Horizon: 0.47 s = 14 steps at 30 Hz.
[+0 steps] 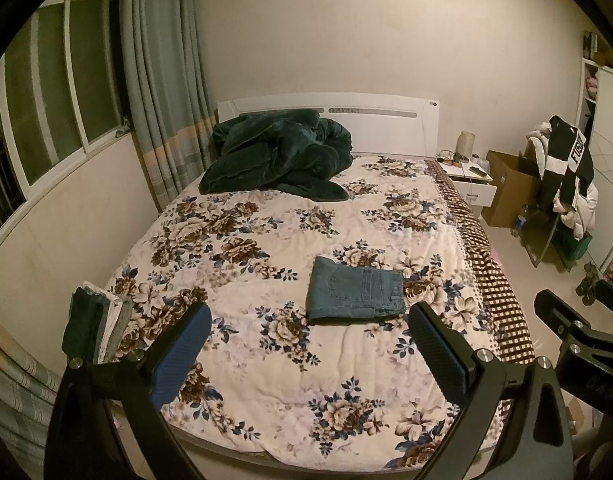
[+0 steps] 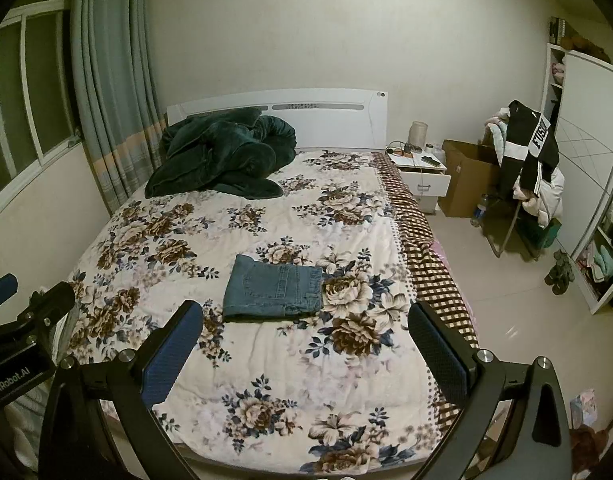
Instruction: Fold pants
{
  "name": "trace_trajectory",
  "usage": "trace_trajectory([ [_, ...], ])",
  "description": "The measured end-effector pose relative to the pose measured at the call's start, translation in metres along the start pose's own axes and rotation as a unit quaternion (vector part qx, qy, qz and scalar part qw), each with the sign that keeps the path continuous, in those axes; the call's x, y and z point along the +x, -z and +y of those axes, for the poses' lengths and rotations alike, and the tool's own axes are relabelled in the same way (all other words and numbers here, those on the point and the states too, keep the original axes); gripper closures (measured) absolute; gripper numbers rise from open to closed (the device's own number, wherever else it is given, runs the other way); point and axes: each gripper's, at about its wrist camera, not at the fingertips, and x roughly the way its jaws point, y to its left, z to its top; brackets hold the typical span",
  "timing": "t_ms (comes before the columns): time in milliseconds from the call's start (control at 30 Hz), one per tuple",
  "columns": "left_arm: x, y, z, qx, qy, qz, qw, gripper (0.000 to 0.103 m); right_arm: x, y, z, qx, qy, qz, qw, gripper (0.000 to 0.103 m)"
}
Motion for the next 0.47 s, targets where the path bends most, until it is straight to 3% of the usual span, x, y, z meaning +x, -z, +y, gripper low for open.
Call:
trace_trajectory([
  [467,-0.0076,0.0005,-0.0046,0.002,0.000,-0.012,0.9999,0.002,0.0004,0.0008,-0.0003,0.000,-0.001,-0.001,1.000,0.000],
])
